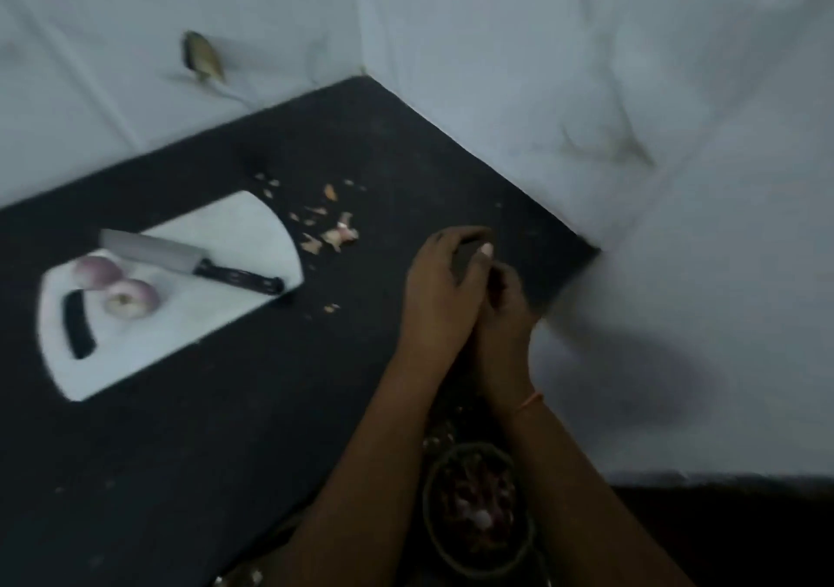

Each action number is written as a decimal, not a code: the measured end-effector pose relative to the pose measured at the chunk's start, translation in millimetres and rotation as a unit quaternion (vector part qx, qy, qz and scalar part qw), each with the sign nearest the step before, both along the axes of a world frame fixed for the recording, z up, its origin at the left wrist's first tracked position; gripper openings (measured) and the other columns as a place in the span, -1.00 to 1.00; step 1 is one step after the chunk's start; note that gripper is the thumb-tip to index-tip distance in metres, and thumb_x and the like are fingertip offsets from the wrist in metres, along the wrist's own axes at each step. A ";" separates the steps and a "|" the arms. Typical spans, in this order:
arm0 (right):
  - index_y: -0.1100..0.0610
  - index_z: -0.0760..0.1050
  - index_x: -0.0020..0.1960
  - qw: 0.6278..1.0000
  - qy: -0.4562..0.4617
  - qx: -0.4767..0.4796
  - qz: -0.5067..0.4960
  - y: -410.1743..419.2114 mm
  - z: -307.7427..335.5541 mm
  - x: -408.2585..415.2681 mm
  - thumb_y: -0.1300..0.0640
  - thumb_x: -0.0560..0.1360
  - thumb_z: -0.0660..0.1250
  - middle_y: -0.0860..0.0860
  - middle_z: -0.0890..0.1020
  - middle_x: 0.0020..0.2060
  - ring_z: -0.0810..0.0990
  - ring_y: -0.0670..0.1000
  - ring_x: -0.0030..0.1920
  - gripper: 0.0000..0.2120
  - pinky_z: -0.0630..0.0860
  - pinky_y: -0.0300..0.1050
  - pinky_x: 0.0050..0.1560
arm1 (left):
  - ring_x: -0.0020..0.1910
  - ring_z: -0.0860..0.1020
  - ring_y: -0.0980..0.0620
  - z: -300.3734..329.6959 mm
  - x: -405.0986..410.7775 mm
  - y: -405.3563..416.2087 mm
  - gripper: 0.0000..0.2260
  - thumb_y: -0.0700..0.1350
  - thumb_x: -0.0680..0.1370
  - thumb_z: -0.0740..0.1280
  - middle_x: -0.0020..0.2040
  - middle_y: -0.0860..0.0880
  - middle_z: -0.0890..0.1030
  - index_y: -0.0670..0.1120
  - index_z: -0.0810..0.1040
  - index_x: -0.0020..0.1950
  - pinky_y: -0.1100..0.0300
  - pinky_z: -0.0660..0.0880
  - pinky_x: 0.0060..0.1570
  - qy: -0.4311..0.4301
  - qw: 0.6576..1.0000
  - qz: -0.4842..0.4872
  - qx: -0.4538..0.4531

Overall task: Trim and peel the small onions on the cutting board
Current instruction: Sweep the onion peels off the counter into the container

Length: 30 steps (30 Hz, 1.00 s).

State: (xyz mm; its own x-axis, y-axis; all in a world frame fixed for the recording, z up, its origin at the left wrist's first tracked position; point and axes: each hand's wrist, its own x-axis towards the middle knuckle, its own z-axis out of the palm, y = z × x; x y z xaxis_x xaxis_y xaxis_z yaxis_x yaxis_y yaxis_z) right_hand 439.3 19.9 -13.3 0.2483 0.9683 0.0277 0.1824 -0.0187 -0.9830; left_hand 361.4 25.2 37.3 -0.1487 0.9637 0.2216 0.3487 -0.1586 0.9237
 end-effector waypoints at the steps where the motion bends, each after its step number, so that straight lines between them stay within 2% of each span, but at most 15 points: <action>1: 0.07 0.47 0.28 0.994 -0.090 0.000 0.059 3.9 -7.2 -20.7 -0.07 0.53 0.27 0.00 0.60 0.17 0.57 -0.04 0.18 -0.63 0.49 0.09 0.25 | 0.20 0.53 0.13 -1.4 -31.2 6.9 -0.78 -0.10 0.60 0.33 0.20 0.00 0.61 -0.05 0.60 0.23 0.32 0.40 0.26 0.050 0.998 0.040 0.006; 2: 0.09 0.41 0.37 0.972 -0.206 0.011 0.110 3.9 -16.1 -38.7 -0.17 0.50 0.24 0.05 0.53 0.29 0.48 0.02 0.32 -0.47 0.37 0.15 0.38 | 0.26 0.52 0.05 -7.4 -60.2 12.6 -0.75 -0.08 0.60 0.32 0.23 -0.04 0.60 -0.07 0.58 0.26 0.18 0.40 0.32 0.098 0.992 0.078 -0.010; 3: 0.11 0.31 0.46 0.934 -0.322 0.030 0.151 5.6 -23.6 -60.6 -0.28 0.46 0.17 0.09 0.41 0.42 0.34 0.07 0.44 -0.31 0.19 0.19 0.48 | 0.33 0.49 -0.05 -11.8 -94.4 20.6 -0.70 -0.05 0.59 0.31 0.28 -0.09 0.57 -0.09 0.56 0.30 0.02 0.37 0.37 0.148 0.982 0.109 -0.046; 4: 0.10 0.20 0.52 0.891 -0.414 0.050 0.181 3.1 -26.8 -75.2 -0.37 0.43 0.12 0.12 0.26 0.51 0.18 0.10 0.52 -0.19 0.03 0.20 0.52 | 0.41 0.43 -0.11 -15.3 -121.5 24.7 -0.65 -0.02 0.60 0.30 0.35 -0.11 0.53 -0.09 0.51 0.36 -0.10 0.30 0.42 0.199 0.966 0.129 -0.103; 5: 0.08 0.09 0.56 0.857 -0.466 0.067 0.209 3.0 -28.4 -85.2 -0.43 0.42 0.09 0.11 0.12 0.56 0.04 0.09 0.56 -0.12 -0.06 0.19 0.53 | 0.49 0.32 -0.13 -18.0 -145.3 26.7 -0.59 0.01 0.62 0.28 0.44 -0.11 0.45 -0.08 0.44 0.44 -0.18 0.18 0.48 0.242 0.945 0.143 -0.166; 7: 0.03 -0.03 0.59 0.832 -0.485 0.094 0.251 13.4 -25.6 -103.2 -0.47 0.43 0.07 0.07 -0.05 0.58 -0.12 0.06 0.57 -0.09 -0.13 0.17 0.53 | 0.59 0.12 -0.11 -20.2 -191.4 29.1 -0.50 0.06 0.64 0.23 0.58 -0.09 0.26 -0.07 0.28 0.55 -0.21 -0.03 0.52 0.310 0.905 0.137 -0.259; 9: 0.01 -0.04 0.59 0.831 -0.491 0.094 0.245 28.8 -26.3 -103.4 -0.48 0.44 0.06 0.04 -0.08 0.59 -0.16 0.05 0.57 -0.10 -0.12 0.17 0.54 | 0.61 0.04 -0.10 -19.1 -211.7 30.0 -0.47 0.11 0.65 0.19 0.62 -0.07 0.17 -0.05 0.22 0.58 -0.23 -0.07 0.51 0.356 0.880 0.109 -0.294; 13: 0.03 0.02 0.57 0.834 -0.517 0.043 0.187 76.0 -24.6 -113.3 -0.50 0.44 -0.01 0.10 -0.01 0.58 -0.09 0.09 0.57 -0.12 -0.07 0.18 0.54 | 0.62 -0.01 -0.06 -16.3 -233.9 40.0 -0.42 0.17 0.64 0.18 0.64 0.01 0.08 0.04 0.11 0.61 -0.26 -0.13 0.51 0.353 0.874 0.083 -0.323; 18: 0.11 0.03 0.56 0.849 -0.506 0.026 0.147 111.2 -26.0 -126.6 -0.43 0.49 0.04 0.15 0.03 0.56 -0.02 0.13 0.57 -0.15 -0.05 0.14 0.54 | 0.63 -0.03 -0.03 -20.5 -233.4 48.0 -0.42 0.15 0.65 0.17 0.65 0.00 0.02 0.05 0.07 0.62 -0.25 -0.15 0.51 0.396 0.856 0.051 -0.329; 21: 0.12 -0.01 0.57 0.853 -0.488 0.030 0.185 132.9 -27.2 -139.7 -0.41 0.52 -0.04 0.15 0.04 0.57 -0.02 0.10 0.57 -0.17 -0.09 0.06 0.56 | 0.63 -0.05 -0.03 -22.8 -231.3 60.0 -0.41 0.14 0.66 0.15 0.65 -0.03 -0.01 0.00 0.05 0.63 -0.22 -0.16 0.53 0.402 0.848 0.059 -0.341; 23: 0.13 0.02 0.57 0.844 -0.474 0.057 0.242 146.9 -25.1 -148.0 -0.33 0.55 -0.07 0.13 0.12 0.55 0.03 0.06 0.56 -0.25 -0.07 -0.01 0.56 | 0.63 -0.07 -0.04 -23.3 -230.6 71.2 -0.39 0.14 0.67 0.13 0.65 -0.07 -0.05 -0.05 0.01 0.64 -0.18 -0.17 0.54 0.402 0.845 0.062 -0.348; 25: 0.10 0.10 0.56 0.857 -0.403 0.076 0.312 154.3 -20.3 -153.1 -0.19 0.61 -0.01 0.09 0.26 0.51 0.18 0.01 0.52 -0.39 0.11 -0.06 0.53 | 0.63 -0.08 -0.05 -23.5 -230.2 81.1 -0.38 0.12 0.68 0.12 0.65 -0.10 -0.08 -0.08 -0.02 0.64 -0.13 -0.15 0.55 0.395 0.850 0.058 -0.343; 27: 0.03 0.17 0.54 0.900 -0.259 0.061 0.345 160.6 -10.5 -156.7 0.00 0.65 0.09 0.02 0.38 0.44 0.33 -0.09 0.42 -0.52 0.29 -0.16 0.42 | 0.63 -0.07 -0.08 -23.1 -229.8 88.8 -0.37 0.12 0.68 0.11 0.65 -0.14 -0.09 -0.12 -0.05 0.64 -0.07 -0.07 0.56 0.365 0.863 0.059 -0.344; 28: 0.03 0.21 0.52 0.916 -0.205 0.064 0.339 167.7 -5.7 -161.0 0.09 0.65 0.12 0.00 0.41 0.41 0.36 -0.13 0.39 -0.55 0.31 -0.20 0.40 | 0.63 -0.06 -0.11 -22.4 -229.8 92.5 -0.35 0.13 0.68 0.12 0.65 -0.16 -0.09 -0.14 -0.06 0.63 -0.05 -0.02 0.57 0.348 0.868 0.066 -0.348; 30: 0.09 0.30 0.47 0.920 -0.203 0.081 0.325 188.1 0.9 -176.4 0.21 0.63 0.14 0.03 0.41 0.41 0.35 -0.12 0.40 -0.59 0.30 -0.14 0.44 | 0.62 -0.07 -0.16 -22.8 -226.4 95.9 -0.31 0.16 0.67 0.13 0.64 -0.20 -0.10 -0.16 -0.08 0.63 -0.04 0.01 0.56 0.336 0.867 0.081 -0.359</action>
State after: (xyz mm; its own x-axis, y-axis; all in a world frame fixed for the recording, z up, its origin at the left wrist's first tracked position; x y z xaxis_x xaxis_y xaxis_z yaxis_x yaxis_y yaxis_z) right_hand 262.8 207.9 -12.4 -0.4442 0.8835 0.1484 0.4555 0.3654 -0.8118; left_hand 135.0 121.1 14.5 -0.3645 0.8673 -0.3388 0.8101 0.4748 0.3439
